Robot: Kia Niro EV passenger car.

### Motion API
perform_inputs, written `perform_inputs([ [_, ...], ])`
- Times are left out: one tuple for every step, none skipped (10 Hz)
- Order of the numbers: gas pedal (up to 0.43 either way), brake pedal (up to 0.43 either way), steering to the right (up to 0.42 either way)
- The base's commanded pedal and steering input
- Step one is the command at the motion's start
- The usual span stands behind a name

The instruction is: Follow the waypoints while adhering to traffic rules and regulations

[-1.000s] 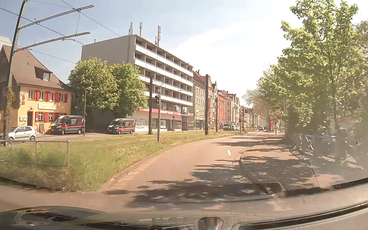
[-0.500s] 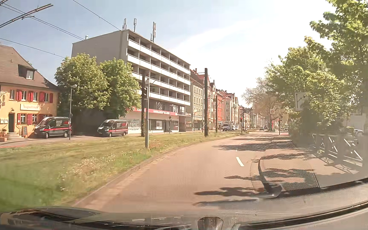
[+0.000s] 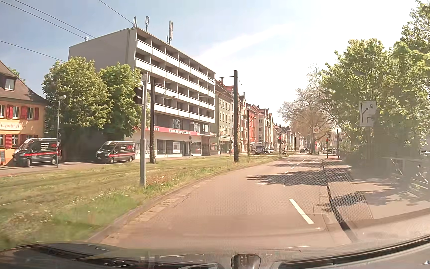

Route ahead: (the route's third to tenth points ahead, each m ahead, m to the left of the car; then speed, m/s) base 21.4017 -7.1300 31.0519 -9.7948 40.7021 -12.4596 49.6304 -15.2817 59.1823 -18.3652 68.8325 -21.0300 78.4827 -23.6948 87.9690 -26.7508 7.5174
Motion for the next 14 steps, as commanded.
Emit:
perform_inputs([
  [0.000, 0.000, 0.037],
  [0.000, 0.000, 0.039],
  [0.000, 0.000, 0.041],
  [0.000, 0.000, 0.044],
  [0.000, 0.000, 0.047],
  [0.000, 0.000, 0.050],
  [0.000, 0.000, 0.053],
  [0.000, 0.000, 0.055],
  [0.000, 0.000, 0.059],
  [0.000, 0.000, 0.062],
  [0.000, 0.000, 0.065],
  [0.000, 0.000, 0.066],
  [0.000, 0.000, 0.066],
  [0.000, 0.000, 0.066],
])
